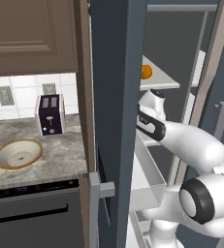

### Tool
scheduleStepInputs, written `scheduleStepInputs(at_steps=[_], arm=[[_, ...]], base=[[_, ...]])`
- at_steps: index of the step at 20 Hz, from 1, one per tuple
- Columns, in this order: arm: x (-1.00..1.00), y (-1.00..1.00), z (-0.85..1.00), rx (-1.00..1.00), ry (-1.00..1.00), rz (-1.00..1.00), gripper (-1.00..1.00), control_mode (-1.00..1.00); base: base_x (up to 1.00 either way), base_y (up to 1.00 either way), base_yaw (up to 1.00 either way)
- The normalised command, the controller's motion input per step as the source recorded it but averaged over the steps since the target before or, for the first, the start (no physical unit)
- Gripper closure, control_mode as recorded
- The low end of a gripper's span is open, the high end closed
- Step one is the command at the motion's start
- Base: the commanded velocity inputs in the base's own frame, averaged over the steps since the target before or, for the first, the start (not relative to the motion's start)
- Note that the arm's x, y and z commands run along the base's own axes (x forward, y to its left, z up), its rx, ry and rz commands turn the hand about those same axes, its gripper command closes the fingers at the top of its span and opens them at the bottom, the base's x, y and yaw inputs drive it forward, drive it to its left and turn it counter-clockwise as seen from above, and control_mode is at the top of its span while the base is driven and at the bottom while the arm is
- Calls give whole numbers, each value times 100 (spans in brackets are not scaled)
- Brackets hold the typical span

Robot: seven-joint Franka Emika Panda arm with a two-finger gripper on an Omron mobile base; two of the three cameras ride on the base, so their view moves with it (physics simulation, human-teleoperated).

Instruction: Take the bell pepper, chicken drumstick, and orange from the freezer and place them in the bowl on the counter.

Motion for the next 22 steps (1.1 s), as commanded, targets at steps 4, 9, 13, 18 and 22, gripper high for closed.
scheduleStepInputs(at_steps=[4,9,13,18,22], arm=[[14,11,-11,0,0,2,-100,-100],[19,11,-6,0,0,1,-100,-100],[20,3,-9,0,0,1,-100,-100],[17,0,-10,0,0,1,-100,-100],[17,0,-13,0,0,1,-100,-100]], base=[[0,0,0],[0,0,0],[0,0,0],[0,0,0],[0,0,0]])
